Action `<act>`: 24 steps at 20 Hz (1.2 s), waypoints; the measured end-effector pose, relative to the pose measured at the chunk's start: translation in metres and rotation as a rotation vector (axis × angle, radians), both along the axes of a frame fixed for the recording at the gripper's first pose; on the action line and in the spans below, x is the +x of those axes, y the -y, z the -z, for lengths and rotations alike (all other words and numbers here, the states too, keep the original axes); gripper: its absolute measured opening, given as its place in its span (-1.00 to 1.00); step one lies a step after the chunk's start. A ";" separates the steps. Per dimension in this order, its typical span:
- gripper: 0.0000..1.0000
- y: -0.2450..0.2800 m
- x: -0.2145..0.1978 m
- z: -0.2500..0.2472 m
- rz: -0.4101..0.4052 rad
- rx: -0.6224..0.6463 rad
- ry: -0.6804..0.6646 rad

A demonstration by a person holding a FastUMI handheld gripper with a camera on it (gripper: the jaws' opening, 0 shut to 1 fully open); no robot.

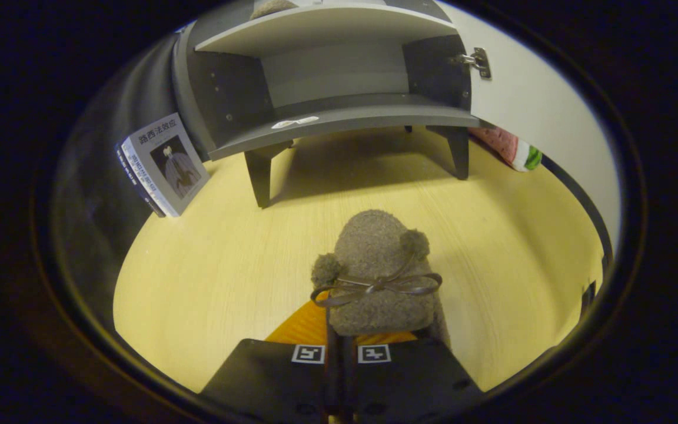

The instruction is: Open the shoe cabinet door, grab the shoes and put them into the shoe cabinet, then close the shoe cabinet door.

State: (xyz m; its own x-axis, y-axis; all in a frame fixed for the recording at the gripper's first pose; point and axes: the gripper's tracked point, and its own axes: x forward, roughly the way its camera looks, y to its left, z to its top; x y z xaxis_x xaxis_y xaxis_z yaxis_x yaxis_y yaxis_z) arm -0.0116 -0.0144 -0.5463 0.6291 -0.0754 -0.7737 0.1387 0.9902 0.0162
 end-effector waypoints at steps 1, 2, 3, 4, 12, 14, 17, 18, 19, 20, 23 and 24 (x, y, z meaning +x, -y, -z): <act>-0.87 0.000 0.001 0.000 -0.007 -0.006 -0.003; -0.88 0.000 0.001 0.000 -0.013 -0.010 -0.006; -0.88 0.000 0.000 0.000 -0.016 -0.011 -0.009; -0.88 0.001 0.000 0.000 -0.018 -0.009 -0.007; -0.88 0.004 -0.001 -0.019 -0.029 -0.024 0.021; -0.88 0.004 -0.003 -0.027 -0.031 -0.012 0.015; -0.88 0.006 0.001 -0.058 -0.039 -0.011 0.059; -0.88 0.006 0.002 -0.071 -0.042 -0.013 0.076; -0.88 0.006 0.004 -0.085 -0.044 -0.011 0.089; -0.88 0.005 0.005 -0.101 -0.047 -0.007 0.103; -0.88 0.007 0.014 -0.158 -0.054 -0.004 0.167; -0.88 0.007 0.017 -0.180 -0.058 -0.007 0.196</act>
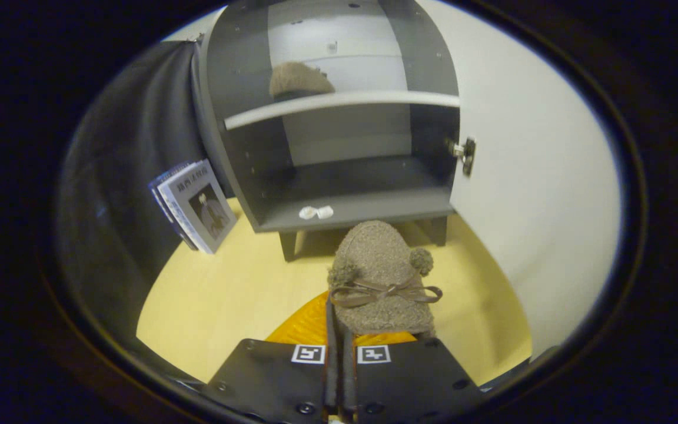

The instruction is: Open the shoe cabinet door, grab the shoes and put them into the shoe cabinet, then close the shoe cabinet door.

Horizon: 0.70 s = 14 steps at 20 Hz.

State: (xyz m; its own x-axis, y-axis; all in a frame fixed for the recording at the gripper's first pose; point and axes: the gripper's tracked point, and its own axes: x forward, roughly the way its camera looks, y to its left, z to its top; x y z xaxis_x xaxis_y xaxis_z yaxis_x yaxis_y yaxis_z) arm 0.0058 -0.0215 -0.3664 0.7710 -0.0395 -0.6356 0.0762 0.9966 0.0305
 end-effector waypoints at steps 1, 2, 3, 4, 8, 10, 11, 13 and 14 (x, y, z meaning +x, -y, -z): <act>-0.88 0.001 0.005 -0.020 -0.006 -0.005 0.028; -0.88 0.004 0.010 -0.040 -0.013 -0.016 0.056; -0.88 0.005 0.015 -0.058 -0.020 -0.026 0.083; -0.88 0.004 0.021 -0.074 -0.027 -0.032 0.112; -0.88 0.006 0.044 -0.127 -0.026 -0.033 0.184; -0.88 0.005 0.062 -0.148 -0.027 -0.028 0.228; -0.88 0.005 0.071 -0.157 -0.030 -0.030 0.246; -0.89 0.003 0.093 -0.170 -0.034 -0.032 0.267; -0.89 0.003 0.105 -0.175 -0.032 -0.032 0.277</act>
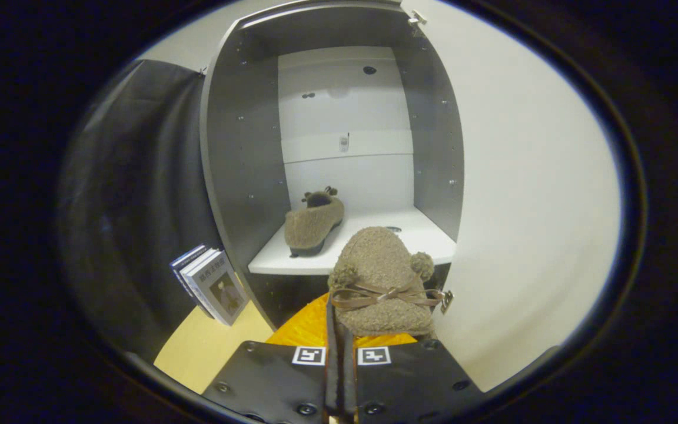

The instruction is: Open the shoe cabinet door, grab the shoes and put them into the shoe cabinet, then close the shoe cabinet door.

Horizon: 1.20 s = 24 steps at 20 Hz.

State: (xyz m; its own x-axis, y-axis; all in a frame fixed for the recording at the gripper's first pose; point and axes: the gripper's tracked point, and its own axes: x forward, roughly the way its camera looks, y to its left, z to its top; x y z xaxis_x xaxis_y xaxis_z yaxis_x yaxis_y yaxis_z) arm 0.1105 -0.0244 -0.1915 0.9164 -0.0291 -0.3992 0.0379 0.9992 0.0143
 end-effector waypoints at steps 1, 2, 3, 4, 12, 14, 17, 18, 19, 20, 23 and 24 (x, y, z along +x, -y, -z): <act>-0.89 0.000 0.013 -0.005 0.003 0.001 0.012; -0.89 0.000 0.025 -0.010 0.009 -0.002 0.024; -0.89 0.003 0.039 -0.012 0.019 -0.014 0.029; -0.89 0.005 0.051 -0.014 0.029 -0.023 0.034; -0.89 0.026 0.155 -0.022 0.088 -0.054 0.070; -0.89 0.029 0.178 -0.015 0.089 -0.050 0.064; -0.89 0.034 0.207 -0.004 0.085 -0.056 0.061; -0.89 0.034 0.212 0.000 0.085 -0.057 0.052; -0.89 0.035 0.222 0.003 0.086 -0.055 0.052; -0.89 0.036 0.227 0.003 0.087 -0.054 0.058; -0.89 0.039 0.242 0.005 0.091 -0.055 0.059; -0.89 0.040 0.249 0.010 0.092 -0.048 0.046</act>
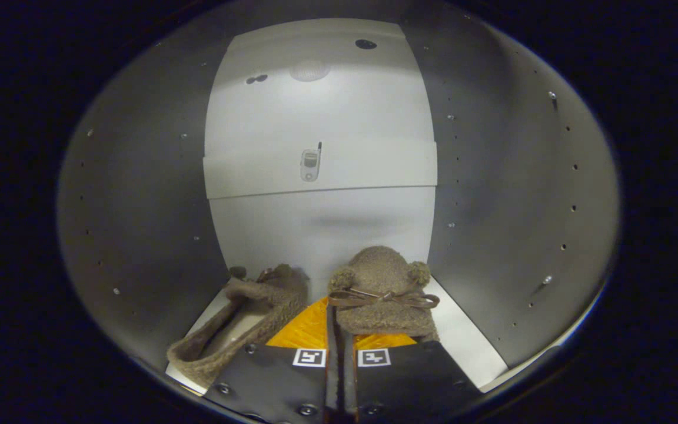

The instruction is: Open the shoe cabinet door, grab the shoes and put them into the shoe cabinet, then close the shoe cabinet door.

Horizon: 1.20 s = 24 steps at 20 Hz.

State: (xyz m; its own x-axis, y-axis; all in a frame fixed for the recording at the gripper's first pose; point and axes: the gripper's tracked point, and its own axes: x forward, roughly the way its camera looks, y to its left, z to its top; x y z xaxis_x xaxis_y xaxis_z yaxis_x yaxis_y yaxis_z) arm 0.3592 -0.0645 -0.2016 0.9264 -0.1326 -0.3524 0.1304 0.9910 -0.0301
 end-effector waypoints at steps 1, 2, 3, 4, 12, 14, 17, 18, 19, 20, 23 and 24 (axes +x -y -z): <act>-0.89 0.001 0.004 0.005 0.002 0.009 -0.017; -0.89 0.001 0.007 0.012 0.004 0.016 -0.036; -0.89 0.001 0.010 0.014 0.007 0.022 -0.049; -0.89 0.003 0.012 0.017 0.012 0.022 -0.054; -0.89 0.004 0.016 0.030 0.017 0.041 -0.112; -0.89 0.005 0.016 0.028 0.023 0.031 -0.106; -0.89 0.005 0.015 0.026 0.026 0.048 -0.108; -0.81 0.006 0.016 0.028 0.031 0.051 -0.111; -0.79 0.004 0.016 0.026 0.032 0.055 -0.106; -0.78 0.006 0.016 0.024 0.041 0.055 -0.102; -0.71 0.003 0.011 0.017 0.050 0.065 -0.096; -0.56 0.004 0.013 0.017 0.056 0.064 -0.095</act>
State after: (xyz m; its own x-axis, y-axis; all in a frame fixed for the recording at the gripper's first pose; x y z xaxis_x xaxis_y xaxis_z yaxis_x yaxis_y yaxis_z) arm 0.3725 -0.0690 -0.2182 0.8803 -0.1574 -0.4475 0.1852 0.9825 0.0187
